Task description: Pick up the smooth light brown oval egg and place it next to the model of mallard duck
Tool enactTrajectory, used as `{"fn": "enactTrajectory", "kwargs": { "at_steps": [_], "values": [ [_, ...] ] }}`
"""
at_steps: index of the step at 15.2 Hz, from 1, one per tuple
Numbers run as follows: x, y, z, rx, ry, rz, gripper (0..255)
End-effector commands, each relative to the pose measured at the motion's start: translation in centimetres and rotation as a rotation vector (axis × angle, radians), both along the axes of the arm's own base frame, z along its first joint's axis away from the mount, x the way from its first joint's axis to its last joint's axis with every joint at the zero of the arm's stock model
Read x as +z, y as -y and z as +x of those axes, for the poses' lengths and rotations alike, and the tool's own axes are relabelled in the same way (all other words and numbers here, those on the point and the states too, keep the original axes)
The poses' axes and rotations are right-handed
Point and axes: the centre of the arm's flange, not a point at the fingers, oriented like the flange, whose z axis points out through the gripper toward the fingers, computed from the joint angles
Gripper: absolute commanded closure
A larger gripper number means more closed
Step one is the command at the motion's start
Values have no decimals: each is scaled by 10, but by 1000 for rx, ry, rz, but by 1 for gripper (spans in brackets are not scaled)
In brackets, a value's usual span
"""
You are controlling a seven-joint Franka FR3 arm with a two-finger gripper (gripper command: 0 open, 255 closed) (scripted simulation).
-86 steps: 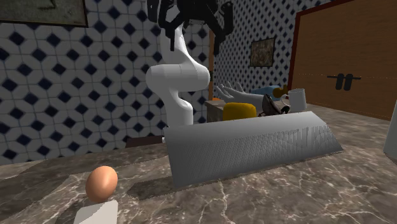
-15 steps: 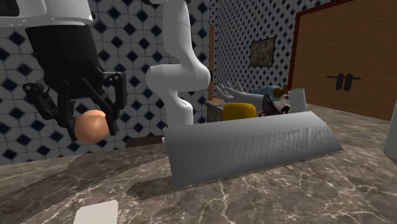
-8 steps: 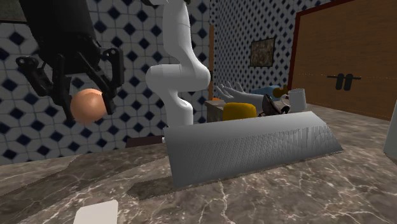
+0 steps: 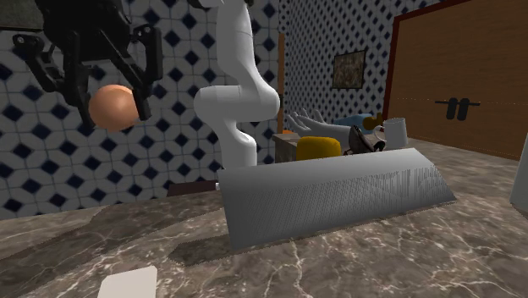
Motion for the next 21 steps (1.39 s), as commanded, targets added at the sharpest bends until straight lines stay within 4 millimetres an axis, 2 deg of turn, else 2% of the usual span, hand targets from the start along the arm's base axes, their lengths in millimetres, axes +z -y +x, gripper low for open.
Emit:
{"fn": "enactTrajectory", "kwargs": {
  "at_steps": [1,21],
  "values": [
    [5,-9,-8,0,0,0,255],
    [5,-209,-181,0,0,0,255]
  ]
}}
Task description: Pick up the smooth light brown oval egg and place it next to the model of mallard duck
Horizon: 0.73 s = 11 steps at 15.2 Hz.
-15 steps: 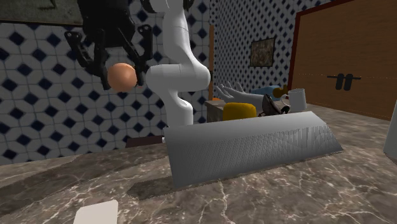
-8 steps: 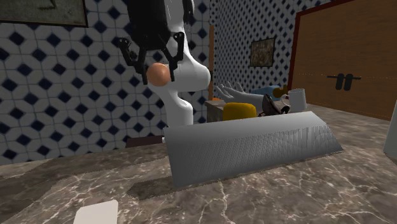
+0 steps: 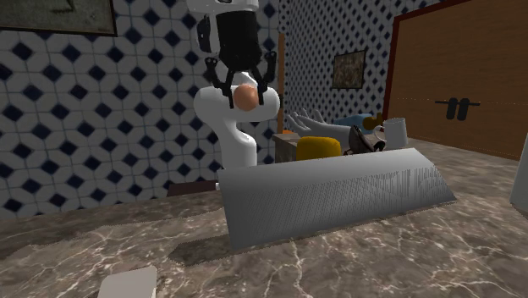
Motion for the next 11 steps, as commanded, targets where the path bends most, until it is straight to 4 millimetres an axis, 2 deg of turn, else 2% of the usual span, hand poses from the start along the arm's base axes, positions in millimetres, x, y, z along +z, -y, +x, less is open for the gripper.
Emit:
{"fn": "enactTrajectory", "kwargs": {
  "at_steps": [1,11],
  "values": [
    [2,-24,-15,-1,0,-1,255],
    [2,-124,-102,-1,0,-1,255]
  ]
}}
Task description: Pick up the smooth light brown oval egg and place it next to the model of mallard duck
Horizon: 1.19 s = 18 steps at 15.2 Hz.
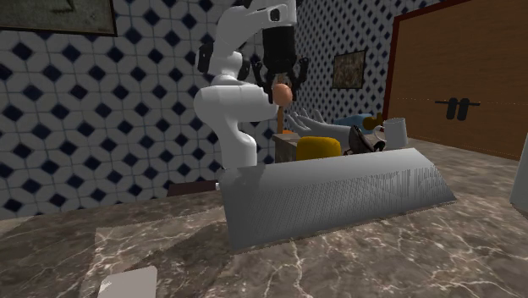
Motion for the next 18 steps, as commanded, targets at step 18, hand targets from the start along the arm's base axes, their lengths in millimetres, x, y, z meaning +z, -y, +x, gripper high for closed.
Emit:
{"fn": "enactTrajectory", "kwargs": {
  "at_steps": [18],
  "values": [
    [0,-190,-166,-1,-2,1,255]
  ]
}}
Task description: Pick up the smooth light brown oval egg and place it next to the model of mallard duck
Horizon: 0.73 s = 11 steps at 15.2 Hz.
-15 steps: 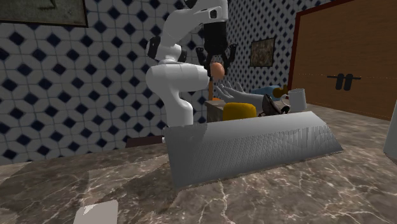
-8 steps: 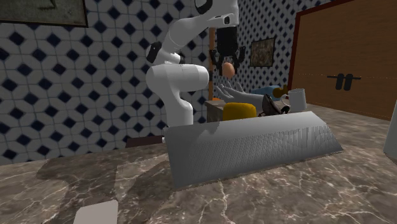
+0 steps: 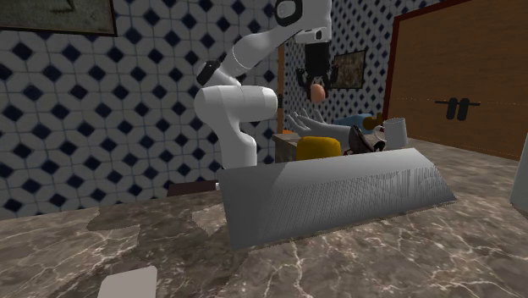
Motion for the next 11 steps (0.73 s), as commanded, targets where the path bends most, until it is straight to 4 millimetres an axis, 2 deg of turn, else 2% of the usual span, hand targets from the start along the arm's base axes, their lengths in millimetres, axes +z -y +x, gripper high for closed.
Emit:
{"fn": "enactTrajectory", "kwargs": {
  "at_steps": [1,5,6,11],
  "values": [
    [0,-19,-19,0,-2,1,255],
    [0,-59,-53,0,-2,1,255],
    [0,-64,-57,0,-2,1,255],
    [-27,-64,-57,0,-2,1,255]
  ]
}}
